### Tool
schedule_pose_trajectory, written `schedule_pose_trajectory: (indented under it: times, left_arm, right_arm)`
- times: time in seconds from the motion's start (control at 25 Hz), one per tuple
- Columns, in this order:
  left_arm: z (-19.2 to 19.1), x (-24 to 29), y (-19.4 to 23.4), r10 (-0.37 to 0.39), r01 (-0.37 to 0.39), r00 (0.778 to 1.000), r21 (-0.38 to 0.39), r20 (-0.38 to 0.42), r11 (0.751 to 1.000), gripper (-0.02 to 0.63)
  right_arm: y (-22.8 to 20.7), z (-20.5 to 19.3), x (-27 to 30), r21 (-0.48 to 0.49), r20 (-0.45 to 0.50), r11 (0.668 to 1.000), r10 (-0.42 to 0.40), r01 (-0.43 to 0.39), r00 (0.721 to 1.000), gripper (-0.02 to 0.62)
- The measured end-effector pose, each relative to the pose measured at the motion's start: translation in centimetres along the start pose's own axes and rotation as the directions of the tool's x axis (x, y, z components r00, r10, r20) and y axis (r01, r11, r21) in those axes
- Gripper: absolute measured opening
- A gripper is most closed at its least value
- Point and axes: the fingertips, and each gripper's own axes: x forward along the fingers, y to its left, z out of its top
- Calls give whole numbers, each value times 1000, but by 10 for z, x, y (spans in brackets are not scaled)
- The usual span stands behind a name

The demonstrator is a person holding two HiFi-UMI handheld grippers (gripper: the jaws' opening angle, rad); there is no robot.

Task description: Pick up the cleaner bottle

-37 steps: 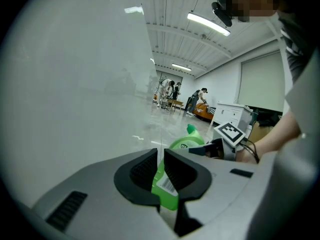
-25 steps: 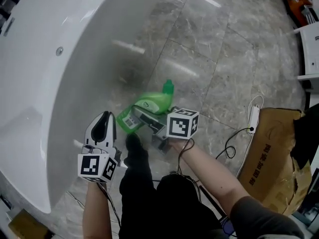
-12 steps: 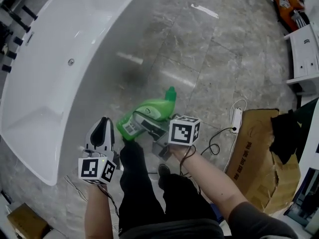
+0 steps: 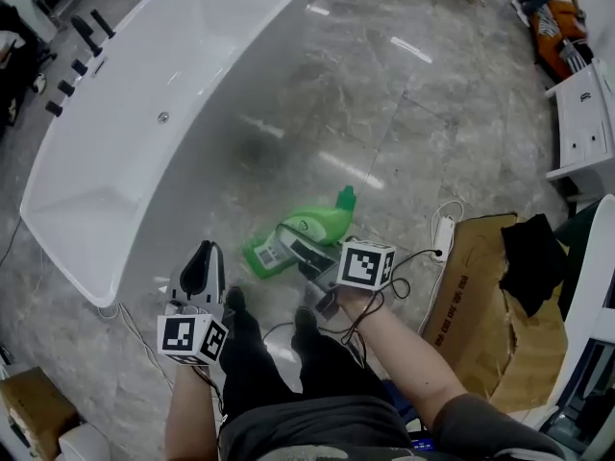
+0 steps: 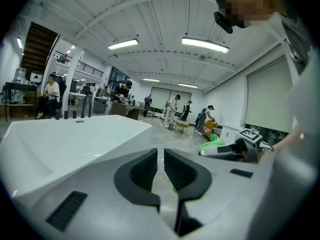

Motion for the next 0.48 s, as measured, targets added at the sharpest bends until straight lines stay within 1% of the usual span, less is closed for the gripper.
schedule_pose_trajectory:
  times: [0.16,0.28,0.36,0.48]
  left_arm:
    - [16,-26,-11,4,-4,1000,1,22,1000,51]
    - [22,-48,-17,0,1,1000,-7,29,1000,51]
    - [23,-64,-19,-12,12,999,-18,34,1000,51]
    - [23,-90,-20,-46,46,999,-14,29,999,51]
  right_arm:
    - [32,-12,-23,9,33,1000,3,-4,999,195]
    - [54,-25,-35,-13,34,1000,-5,5,999,195]
    - [69,-34,-41,-23,36,1000,-5,5,999,195]
    - [88,-52,-47,-3,62,1000,-4,4,998,195]
